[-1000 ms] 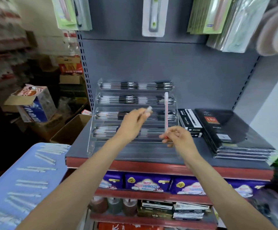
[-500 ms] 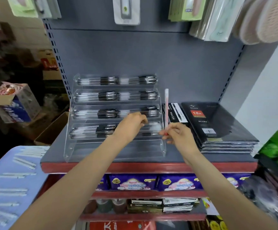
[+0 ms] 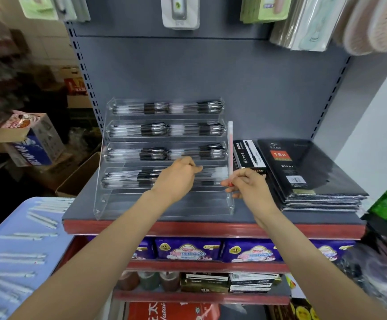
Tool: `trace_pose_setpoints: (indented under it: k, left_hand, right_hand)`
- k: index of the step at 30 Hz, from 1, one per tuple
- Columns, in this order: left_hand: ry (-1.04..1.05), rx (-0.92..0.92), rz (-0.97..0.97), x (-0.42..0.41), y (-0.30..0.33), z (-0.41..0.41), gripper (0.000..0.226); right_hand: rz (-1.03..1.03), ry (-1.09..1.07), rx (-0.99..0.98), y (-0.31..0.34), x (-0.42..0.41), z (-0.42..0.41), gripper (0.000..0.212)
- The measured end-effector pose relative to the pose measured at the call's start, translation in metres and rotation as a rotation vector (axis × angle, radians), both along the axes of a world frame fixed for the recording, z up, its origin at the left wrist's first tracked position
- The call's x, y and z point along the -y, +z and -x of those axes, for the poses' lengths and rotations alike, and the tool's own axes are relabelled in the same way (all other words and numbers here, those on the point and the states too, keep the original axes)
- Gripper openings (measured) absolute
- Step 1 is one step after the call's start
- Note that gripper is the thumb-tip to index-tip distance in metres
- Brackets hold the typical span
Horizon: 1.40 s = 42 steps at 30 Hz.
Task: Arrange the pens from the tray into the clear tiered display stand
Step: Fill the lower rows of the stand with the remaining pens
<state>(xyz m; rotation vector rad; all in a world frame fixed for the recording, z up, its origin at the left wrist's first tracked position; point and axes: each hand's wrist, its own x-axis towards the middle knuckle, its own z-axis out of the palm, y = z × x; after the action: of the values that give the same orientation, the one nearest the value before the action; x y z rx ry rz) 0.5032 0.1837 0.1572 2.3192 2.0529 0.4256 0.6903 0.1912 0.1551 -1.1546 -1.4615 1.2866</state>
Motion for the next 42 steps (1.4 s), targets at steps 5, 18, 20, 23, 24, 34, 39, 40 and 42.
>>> trace_pose_setpoints:
  k: [5,18,20,23,24,34,39,40,42]
  left_hand:
    - [-0.006,0.027,-0.007,-0.001,-0.001,0.001,0.044]
    - [-0.007,0.891,-0.123,0.046,0.035,0.041,0.014]
    - [-0.004,0.794,-0.166,0.052,0.039,0.06,0.016]
    - [0.057,0.392,-0.176,0.058,0.038,0.095,0.022]
    - [0.072,0.293,-0.154,0.059,0.036,0.105,0.024]
    - [0.117,0.168,-0.076,0.053,0.022,0.134,0.027]
    - [0.086,0.015,-0.075,0.06,0.014,0.143,0.029]
    - [0.081,-0.007,-0.08,0.061,0.013,0.143,0.03]
    - [0.078,-0.04,-0.092,0.061,0.012,0.144,0.032]
  right_hand:
    - [-0.003,0.019,-0.001,0.001,0.003,0.002,0.012]
    - [-0.1,0.299,0.128,0.007,0.019,0.084,0.01]
    - [-0.13,0.265,0.153,0.011,0.017,0.096,0.01]
    - [-0.134,0.141,0.076,0.018,0.009,0.107,0.031]
    - [-0.144,0.117,0.061,0.021,0.006,0.109,0.034]
    - [-0.409,0.049,0.421,0.011,-0.011,0.137,0.008]
    - [-0.539,0.058,0.641,0.006,-0.009,0.144,0.012]
    - [-0.548,0.056,0.662,0.006,-0.009,0.145,0.013]
    - [-0.563,0.067,0.72,0.006,-0.008,0.148,0.018]
